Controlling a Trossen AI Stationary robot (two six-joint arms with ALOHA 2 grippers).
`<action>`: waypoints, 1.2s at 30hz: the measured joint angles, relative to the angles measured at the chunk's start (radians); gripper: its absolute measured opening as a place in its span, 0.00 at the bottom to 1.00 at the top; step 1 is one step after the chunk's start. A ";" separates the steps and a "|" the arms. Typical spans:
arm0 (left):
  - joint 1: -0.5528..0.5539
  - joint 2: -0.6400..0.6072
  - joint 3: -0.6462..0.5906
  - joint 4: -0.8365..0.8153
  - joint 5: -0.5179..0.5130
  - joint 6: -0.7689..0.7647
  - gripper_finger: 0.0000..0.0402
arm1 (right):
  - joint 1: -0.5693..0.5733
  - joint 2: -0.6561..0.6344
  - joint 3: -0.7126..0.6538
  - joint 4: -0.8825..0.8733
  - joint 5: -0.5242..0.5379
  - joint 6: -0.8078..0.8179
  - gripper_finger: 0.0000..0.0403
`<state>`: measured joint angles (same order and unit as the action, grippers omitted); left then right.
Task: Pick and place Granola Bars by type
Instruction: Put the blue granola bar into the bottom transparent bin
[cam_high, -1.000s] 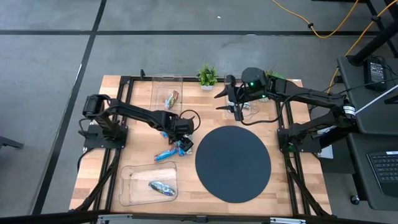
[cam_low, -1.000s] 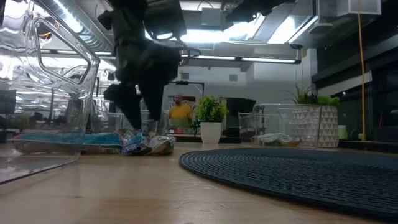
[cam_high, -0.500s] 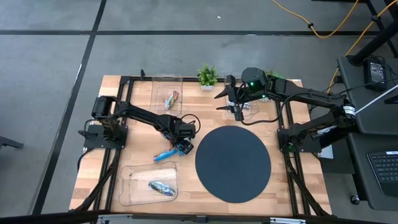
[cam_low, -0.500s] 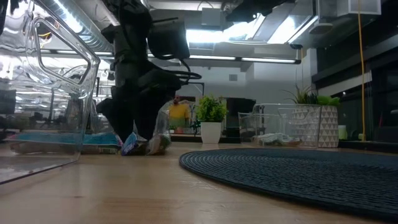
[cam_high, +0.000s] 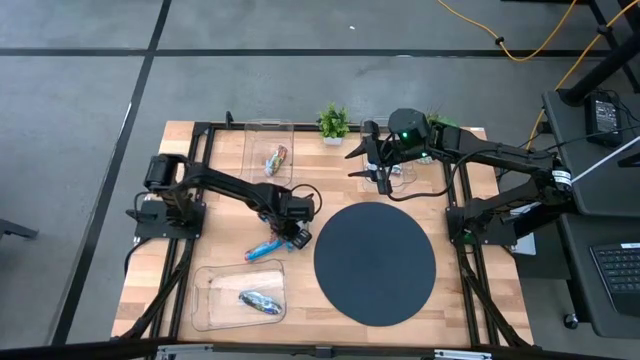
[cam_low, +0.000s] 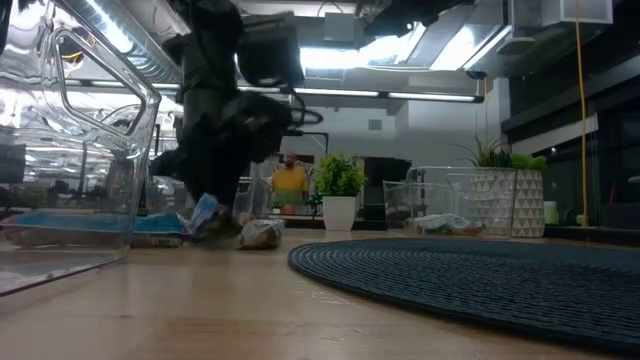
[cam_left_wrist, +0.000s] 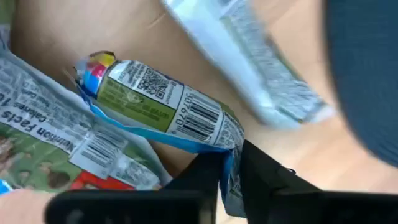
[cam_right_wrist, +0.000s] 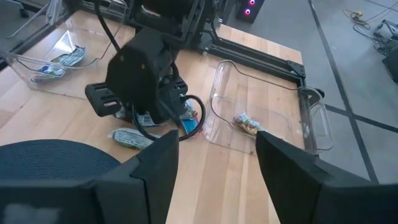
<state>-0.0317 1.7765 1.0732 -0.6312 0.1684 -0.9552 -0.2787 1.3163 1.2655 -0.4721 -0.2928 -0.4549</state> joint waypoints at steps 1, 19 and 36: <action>-0.002 -0.006 0.007 0.001 0.000 0.003 0.06 | 0.000 0.000 0.000 -0.003 0.000 0.000 0.54; -0.132 -0.267 0.163 0.013 -0.260 0.204 0.04 | 0.000 0.000 0.000 -0.020 0.000 0.000 0.54; -0.356 -0.523 0.165 0.033 -0.628 0.283 0.04 | 0.000 0.000 0.000 -0.019 0.000 0.001 0.54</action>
<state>-0.3876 1.2535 1.2381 -0.5983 -0.4596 -0.6722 -0.2787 1.3163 1.2659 -0.4912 -0.2932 -0.4541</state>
